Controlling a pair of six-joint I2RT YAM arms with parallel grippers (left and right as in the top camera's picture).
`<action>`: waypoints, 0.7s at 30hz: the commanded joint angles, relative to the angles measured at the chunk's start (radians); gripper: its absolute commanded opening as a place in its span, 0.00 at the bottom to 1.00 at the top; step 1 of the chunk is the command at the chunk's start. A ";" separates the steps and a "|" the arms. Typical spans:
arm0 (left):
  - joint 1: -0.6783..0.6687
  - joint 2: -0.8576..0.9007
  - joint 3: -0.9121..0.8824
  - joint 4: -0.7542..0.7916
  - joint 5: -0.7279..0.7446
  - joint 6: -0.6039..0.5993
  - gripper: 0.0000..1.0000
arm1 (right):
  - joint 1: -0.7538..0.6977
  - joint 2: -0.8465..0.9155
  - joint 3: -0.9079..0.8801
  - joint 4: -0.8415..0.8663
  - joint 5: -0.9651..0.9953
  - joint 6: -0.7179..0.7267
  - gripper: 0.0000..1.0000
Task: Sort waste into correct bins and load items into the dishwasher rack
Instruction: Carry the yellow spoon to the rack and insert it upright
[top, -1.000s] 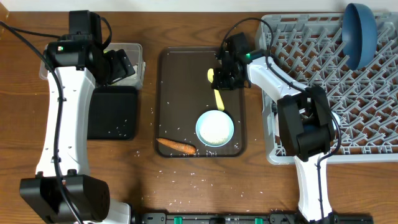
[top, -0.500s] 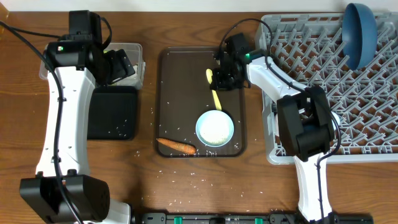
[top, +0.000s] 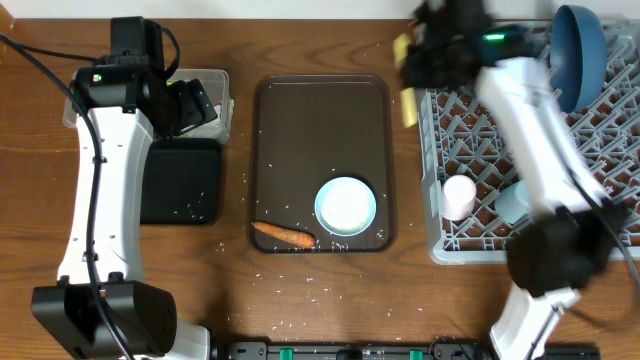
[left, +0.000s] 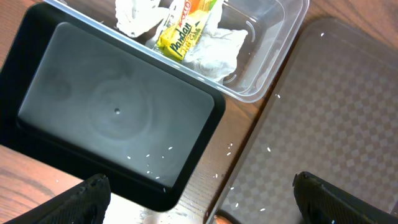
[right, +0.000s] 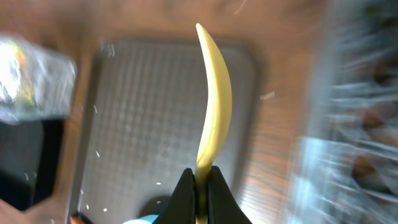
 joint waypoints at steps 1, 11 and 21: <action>0.002 -0.005 0.005 -0.005 -0.012 0.001 0.96 | -0.060 -0.082 0.013 -0.055 0.141 0.005 0.01; 0.002 -0.005 0.005 -0.005 -0.012 0.001 0.96 | -0.106 -0.020 -0.106 -0.001 0.166 -0.162 0.01; 0.002 -0.005 0.005 -0.005 -0.012 0.001 0.96 | -0.101 0.127 -0.165 0.095 0.156 -0.096 0.25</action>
